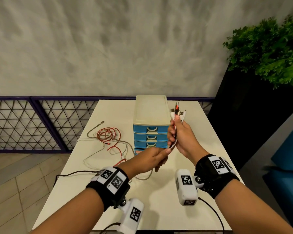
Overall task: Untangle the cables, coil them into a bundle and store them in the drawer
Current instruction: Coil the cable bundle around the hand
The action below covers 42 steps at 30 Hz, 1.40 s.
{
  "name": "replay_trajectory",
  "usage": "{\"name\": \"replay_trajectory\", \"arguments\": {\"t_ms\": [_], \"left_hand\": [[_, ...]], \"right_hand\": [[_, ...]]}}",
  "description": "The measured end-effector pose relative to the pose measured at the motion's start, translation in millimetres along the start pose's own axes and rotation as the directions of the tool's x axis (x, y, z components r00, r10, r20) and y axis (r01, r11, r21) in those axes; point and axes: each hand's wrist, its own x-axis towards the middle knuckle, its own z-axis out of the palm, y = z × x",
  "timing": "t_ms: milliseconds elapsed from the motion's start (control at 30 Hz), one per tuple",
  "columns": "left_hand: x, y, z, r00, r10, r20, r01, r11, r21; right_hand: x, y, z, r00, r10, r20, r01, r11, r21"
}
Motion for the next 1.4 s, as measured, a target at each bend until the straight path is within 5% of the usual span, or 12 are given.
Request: {"name": "replay_trajectory", "arguments": {"t_ms": [133, 300, 667, 867, 1067, 1233, 1400], "left_hand": [[-8.9, -21.9, -13.1, 0.988, -0.059, 0.142, 0.075, 0.992, -0.105], [-13.7, -30.6, -30.0, 0.947, -0.198, 0.254, 0.207, 0.978, -0.009], [-10.2, -39.0, -70.8, 0.947, -0.293, 0.128, 0.3, 0.953, -0.035], [-4.7, -29.9, -79.2, 0.976, -0.215, -0.036, 0.218, 0.963, 0.155], [-2.9, -9.0, -77.7, 0.988, -0.156, -0.013, 0.153, 0.943, 0.294], [-6.0, -1.0, -87.6, 0.988, -0.144, 0.047, 0.125, 0.949, 0.289], [-5.0, 8.2, -90.3, 0.982, -0.15, 0.112, 0.109, 0.944, 0.311]], "right_hand": [[6.6, -0.7, -10.6, 0.998, -0.005, -0.07, 0.012, 0.995, 0.103], [9.7, -2.9, -13.8, 0.994, 0.0, -0.111, 0.012, 0.994, 0.111], [5.3, -4.6, -17.5, 0.994, 0.074, -0.081, -0.072, 0.997, 0.025], [-10.1, 3.4, -7.1, 0.972, 0.216, 0.096, -0.205, 0.973, -0.105], [-19.0, 1.0, -2.5, 0.845, 0.402, 0.353, -0.356, 0.915, -0.192], [-17.7, 5.5, -1.4, 0.952, 0.238, 0.191, -0.213, 0.967, -0.142], [-18.6, 20.2, -7.6, 0.945, 0.274, 0.176, -0.244, 0.954, -0.173]]}}
